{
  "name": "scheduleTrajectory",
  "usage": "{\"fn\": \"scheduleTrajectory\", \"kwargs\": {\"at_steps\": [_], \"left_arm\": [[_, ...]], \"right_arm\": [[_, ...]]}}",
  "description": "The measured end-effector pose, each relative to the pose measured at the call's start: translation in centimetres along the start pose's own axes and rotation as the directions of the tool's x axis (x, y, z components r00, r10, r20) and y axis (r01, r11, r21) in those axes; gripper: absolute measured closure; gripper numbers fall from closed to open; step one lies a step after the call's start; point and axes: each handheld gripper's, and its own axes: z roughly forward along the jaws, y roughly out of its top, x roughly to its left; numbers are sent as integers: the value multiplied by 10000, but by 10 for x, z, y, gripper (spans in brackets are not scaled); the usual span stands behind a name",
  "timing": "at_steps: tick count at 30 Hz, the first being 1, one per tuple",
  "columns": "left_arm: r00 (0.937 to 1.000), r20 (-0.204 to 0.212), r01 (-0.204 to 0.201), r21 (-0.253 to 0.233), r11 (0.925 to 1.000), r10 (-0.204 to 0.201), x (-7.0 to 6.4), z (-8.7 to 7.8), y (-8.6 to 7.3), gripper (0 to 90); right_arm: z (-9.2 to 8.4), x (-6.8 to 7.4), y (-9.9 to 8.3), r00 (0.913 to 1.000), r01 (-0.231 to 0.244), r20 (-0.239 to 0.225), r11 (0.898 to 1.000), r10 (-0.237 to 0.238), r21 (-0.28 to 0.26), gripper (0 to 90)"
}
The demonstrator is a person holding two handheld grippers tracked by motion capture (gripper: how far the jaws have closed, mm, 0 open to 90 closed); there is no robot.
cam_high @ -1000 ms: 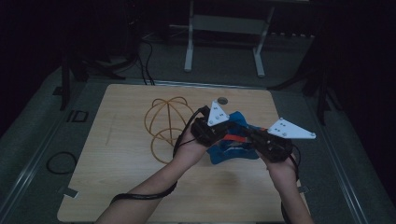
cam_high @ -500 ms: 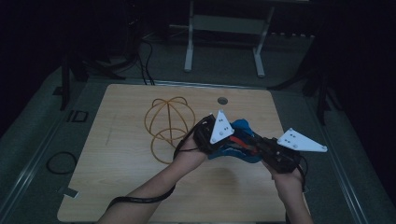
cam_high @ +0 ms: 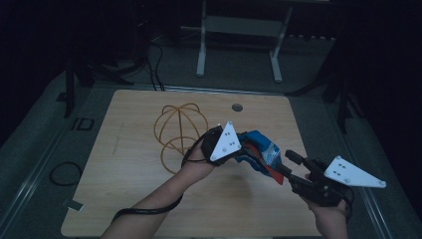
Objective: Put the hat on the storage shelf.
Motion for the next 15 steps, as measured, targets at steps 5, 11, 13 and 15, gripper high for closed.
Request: {"fn": "scheduleTrajectory", "kwargs": {"at_steps": [5, 11, 13, 15], "left_arm": [[9989, 308, -335, -724, 9968, 358, 2, -5, -3, 890], [9956, 825, -298, -1840, 9825, 456, 5, -13, -8, 890], [9931, 1063, -257, -2193, 9753, 501, 6, -15, -9, 890], [9891, 1406, -60, -2543, 9671, 431, 9, -17, -10, 890]], "right_arm": [[-11, -11, -2, 10000, 64, -41, 9999, -64, 82, 451], [-16, -21, -6, 9999, -33, -145, 9998, 36, 180, 502], [-15, -20, -7, 9997, 9, -245, 9997, -2, 254, 505], [-14, -17, -7, 9988, 123, -485, 9994, -107, 311, 510]]}}
